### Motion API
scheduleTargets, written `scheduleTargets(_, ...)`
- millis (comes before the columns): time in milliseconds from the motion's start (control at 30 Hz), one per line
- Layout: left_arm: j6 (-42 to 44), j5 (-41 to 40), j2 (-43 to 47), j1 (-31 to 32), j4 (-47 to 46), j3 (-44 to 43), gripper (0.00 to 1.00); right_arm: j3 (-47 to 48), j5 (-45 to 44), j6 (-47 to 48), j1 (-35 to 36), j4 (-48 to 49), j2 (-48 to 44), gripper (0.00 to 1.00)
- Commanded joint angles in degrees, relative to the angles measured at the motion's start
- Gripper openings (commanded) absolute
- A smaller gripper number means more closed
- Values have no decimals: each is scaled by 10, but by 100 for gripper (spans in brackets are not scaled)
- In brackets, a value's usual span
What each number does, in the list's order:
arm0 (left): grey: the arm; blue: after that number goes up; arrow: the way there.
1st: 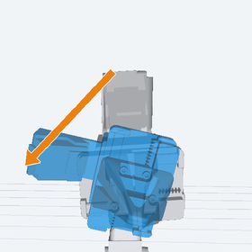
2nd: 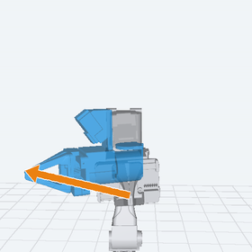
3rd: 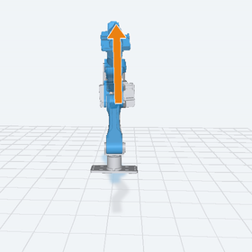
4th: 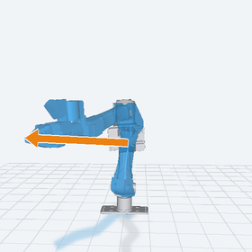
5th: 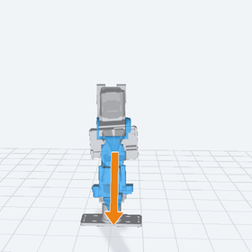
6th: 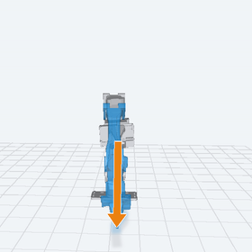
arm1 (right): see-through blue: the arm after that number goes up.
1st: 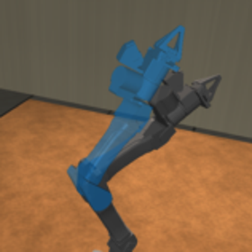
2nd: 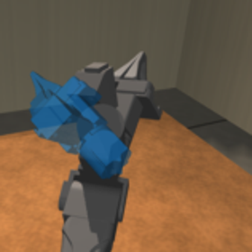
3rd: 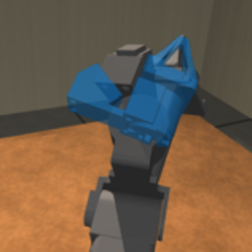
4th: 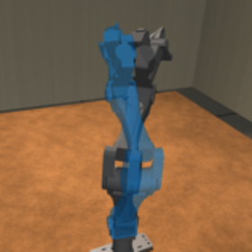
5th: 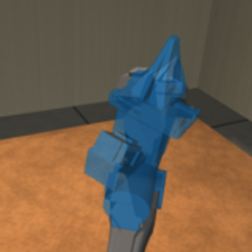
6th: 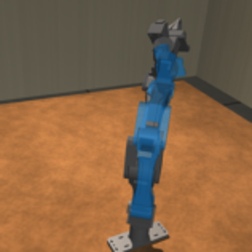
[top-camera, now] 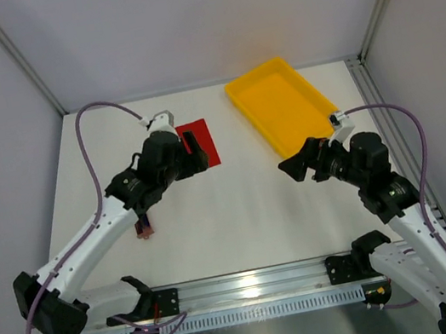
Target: Place the utensils on the paper napkin and roll it up
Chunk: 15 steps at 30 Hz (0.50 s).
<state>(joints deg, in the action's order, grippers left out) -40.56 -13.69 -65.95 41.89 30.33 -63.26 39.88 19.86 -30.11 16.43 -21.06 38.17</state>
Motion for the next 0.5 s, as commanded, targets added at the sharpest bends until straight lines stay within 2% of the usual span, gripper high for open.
scheduleTargets(0,38,-28,-71,-49,-26,-64,65,-6,-1,2,-2,38,-16,100)
scheduleTargets(33,43,-26,-93,-59,-32,-92,48,-6,-1,3,-1,38,-18,100)
scheduleTargets(100,45,-11,-155,-91,-42,-119,36,-2,-5,8,-1,30,-22,100)
scheduleTargets(133,48,-4,-176,-101,-47,-150,27,-1,-5,8,-1,26,-23,100)
scheduleTargets(200,50,5,-246,-123,-46,-185,18,0,-3,7,-1,21,-29,100)
scheduleTargets(233,59,9,-267,-127,-43,-218,8,0,-2,4,-1,18,-34,100)
scheduleTargets(333,77,17,-365,-136,-26,-278,0,-7,6,-6,-1,25,-46,100)
scheduleTargets(367,86,18,-388,-136,-12,-319,0,-9,10,-7,-1,26,-48,99)
scheduleTargets(467,91,24,-465,-136,-5,-367,0,-17,26,-4,-1,33,-50,99)
